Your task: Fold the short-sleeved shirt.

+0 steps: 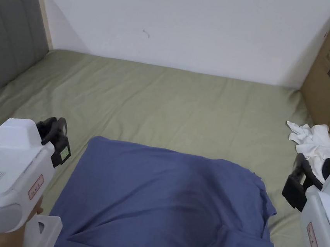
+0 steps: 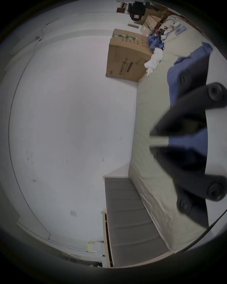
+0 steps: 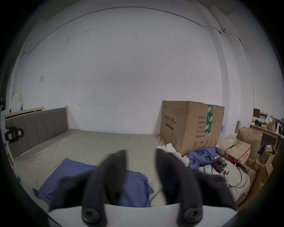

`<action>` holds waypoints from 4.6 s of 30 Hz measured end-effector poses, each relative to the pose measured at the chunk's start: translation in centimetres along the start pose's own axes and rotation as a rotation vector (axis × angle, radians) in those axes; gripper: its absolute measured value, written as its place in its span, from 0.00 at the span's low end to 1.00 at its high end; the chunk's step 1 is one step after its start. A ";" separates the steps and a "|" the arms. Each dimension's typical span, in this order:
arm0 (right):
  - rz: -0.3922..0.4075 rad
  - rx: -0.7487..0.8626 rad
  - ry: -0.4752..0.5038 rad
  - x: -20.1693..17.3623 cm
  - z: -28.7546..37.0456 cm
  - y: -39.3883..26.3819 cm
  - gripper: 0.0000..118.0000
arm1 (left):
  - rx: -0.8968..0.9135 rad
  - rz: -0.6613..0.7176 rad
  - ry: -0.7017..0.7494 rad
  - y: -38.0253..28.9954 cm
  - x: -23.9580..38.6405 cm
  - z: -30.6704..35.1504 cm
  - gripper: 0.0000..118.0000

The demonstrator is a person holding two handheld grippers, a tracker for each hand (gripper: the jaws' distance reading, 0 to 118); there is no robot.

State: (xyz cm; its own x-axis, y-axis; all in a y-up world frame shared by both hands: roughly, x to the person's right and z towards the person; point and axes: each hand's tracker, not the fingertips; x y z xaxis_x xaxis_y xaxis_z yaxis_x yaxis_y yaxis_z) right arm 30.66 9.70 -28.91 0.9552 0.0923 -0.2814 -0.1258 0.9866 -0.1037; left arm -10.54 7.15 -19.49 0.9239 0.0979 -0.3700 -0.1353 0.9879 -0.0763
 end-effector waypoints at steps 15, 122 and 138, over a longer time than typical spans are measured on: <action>0.017 -0.025 0.030 -1.4 -0.2 -0.5 0.00 | -0.442 -0.013 -0.064 -5.0 -4.1 -2.5 0.00; 0.007 -0.001 0.025 0.5 -4.6 2.0 0.75 | -0.085 -0.069 0.004 0.4 1.2 -6.6 0.73; -0.009 0.021 0.017 -0.4 -1.9 0.7 0.00 | -0.145 -0.088 -0.062 0.0 0.5 -4.1 0.00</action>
State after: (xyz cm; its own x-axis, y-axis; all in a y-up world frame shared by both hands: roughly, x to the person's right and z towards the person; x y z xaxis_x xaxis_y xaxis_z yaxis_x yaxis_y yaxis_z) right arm 29.68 10.14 -30.69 0.9514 0.0810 -0.2970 -0.1112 0.9901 -0.0863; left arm -11.52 6.69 -23.50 0.9541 0.0233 -0.2985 -0.0987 0.9657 -0.2400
